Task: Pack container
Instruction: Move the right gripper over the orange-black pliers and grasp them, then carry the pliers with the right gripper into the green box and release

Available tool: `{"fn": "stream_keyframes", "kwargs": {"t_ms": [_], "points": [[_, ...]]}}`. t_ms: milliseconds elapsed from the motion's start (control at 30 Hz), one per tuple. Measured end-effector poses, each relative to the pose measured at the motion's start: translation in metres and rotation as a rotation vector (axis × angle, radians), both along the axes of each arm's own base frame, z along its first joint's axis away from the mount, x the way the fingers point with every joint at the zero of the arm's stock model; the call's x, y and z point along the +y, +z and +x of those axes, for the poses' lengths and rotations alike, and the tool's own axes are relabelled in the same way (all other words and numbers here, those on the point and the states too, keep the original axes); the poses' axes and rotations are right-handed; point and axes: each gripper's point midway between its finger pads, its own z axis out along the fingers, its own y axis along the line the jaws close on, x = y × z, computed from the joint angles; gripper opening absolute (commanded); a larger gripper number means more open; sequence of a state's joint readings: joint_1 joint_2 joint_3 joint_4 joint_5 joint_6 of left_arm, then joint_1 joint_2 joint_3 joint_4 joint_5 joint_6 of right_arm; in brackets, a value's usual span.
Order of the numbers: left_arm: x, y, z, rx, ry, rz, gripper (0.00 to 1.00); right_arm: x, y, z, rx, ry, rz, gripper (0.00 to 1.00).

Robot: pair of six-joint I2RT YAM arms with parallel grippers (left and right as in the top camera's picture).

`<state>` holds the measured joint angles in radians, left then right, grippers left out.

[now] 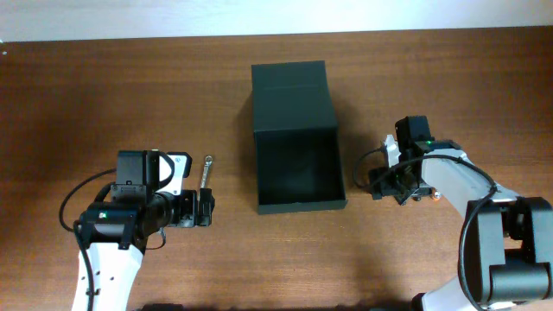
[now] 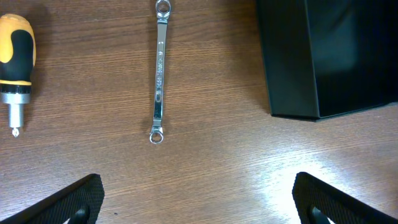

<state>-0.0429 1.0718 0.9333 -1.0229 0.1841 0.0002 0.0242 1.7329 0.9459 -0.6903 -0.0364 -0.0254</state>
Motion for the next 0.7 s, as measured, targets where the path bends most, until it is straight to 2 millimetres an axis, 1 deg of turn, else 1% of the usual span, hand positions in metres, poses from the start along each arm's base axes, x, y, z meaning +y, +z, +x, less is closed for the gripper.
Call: {"fn": "stream_keyframes", "kwargs": {"t_ms": [67, 100, 133, 167, 200, 300, 400, 433, 467, 600, 700], "points": [[0.0000, 0.0000, -0.0001, 0.000, 0.000, 0.000, 0.99, -0.0004, -0.0002, 0.0000, 0.000, -0.001, -0.002, 0.44], [0.0000, 0.0000, 0.0000, 0.000, 0.000, 0.000, 0.99, -0.0003, -0.0003, 0.0000, 0.001, -0.001, -0.002, 0.43], [0.0000, 0.0000, 0.0000, 0.000, 0.000, 0.000, 0.99, -0.0003, -0.0005, -0.0001, 0.001, 0.000, -0.002, 0.38], [0.0000, 0.0000, 0.0000, 0.000, 0.000, 0.000, 0.99, -0.0003, -0.0005, -0.0001, 0.002, -0.001, -0.002, 0.31], [0.0000, 0.0000, 0.0000, 0.000, 0.000, 0.000, 0.99, -0.0003, -0.0005, -0.0001, 0.002, -0.004, -0.002, 0.27], [0.0000, 0.0000, 0.0000, 0.000, 0.000, 0.000, 0.99, -0.0002, -0.0005, -0.0001, 0.002, -0.003, -0.001, 0.24], [0.0000, 0.0000, 0.0000, 0.000, 0.000, 0.000, 0.99, -0.0001, -0.0005, -0.0001, 0.002, -0.003, -0.001, 0.14], [0.0000, 0.0000, 0.0000, 0.000, 0.000, 0.000, 0.99, -0.0002, -0.0005, -0.0001, 0.002, -0.002, -0.001, 0.06], [0.0000, 0.0000, -0.0001, 0.000, 0.000, 0.000, 0.99, -0.0004, -0.0005, -0.0002, 0.002, 0.001, -0.002, 0.04], [0.0000, 0.0000, 0.0001, 0.000, 0.000, 0.000, 0.99, 0.0008, -0.0004, -0.0001, 0.002, -0.002, 0.005, 0.04], [0.0000, 0.0002, 0.0004, -0.002, 0.000, 0.000, 0.99, 0.0028, 0.0030, -0.0050, 0.036, -0.002, 0.017, 0.04]]}}
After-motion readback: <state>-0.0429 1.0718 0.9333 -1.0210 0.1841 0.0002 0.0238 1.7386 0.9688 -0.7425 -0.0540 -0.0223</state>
